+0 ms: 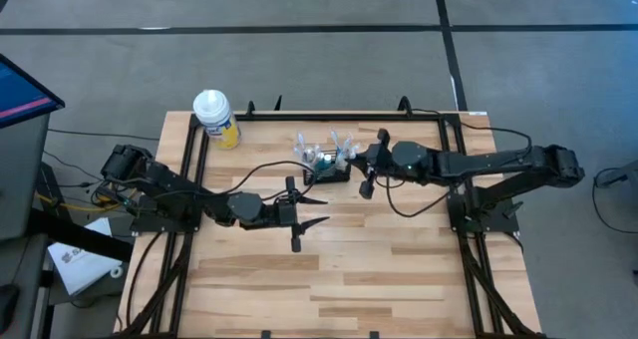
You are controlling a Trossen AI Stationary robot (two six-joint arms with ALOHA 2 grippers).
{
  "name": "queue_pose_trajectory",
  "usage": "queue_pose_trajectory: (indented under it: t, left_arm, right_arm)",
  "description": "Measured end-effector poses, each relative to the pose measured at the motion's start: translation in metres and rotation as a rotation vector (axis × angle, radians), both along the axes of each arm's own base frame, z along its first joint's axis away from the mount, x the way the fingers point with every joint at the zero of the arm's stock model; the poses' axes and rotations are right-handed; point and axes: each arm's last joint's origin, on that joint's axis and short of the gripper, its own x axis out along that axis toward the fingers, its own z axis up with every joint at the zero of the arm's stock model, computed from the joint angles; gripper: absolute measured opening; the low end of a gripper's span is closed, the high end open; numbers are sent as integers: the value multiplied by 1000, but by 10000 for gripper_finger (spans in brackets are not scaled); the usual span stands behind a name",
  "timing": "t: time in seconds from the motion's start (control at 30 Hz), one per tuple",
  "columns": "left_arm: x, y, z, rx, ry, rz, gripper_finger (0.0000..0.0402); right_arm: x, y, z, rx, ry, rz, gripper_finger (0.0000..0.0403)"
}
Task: Pick & Place toothbrushing station
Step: Put the green toothbrush into the black mesh organizer
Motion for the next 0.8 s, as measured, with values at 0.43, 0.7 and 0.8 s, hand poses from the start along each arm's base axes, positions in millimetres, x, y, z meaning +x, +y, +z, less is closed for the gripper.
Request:
queue_pose_trajectory:
  t: [0.43,0.7,0.8]
  left_arm:
    - [0,0,0,-6,3,0,159]
    - [0,0,-1,-5,6,0,159]
    - [0,0,-1,-5,6,0,159]
  right_arm:
    - [2,-13,-10,30,81,-30,5]
    - [5,-22,-18,58,116,-37,5]
    - [5,-24,-18,74,117,-17,4]
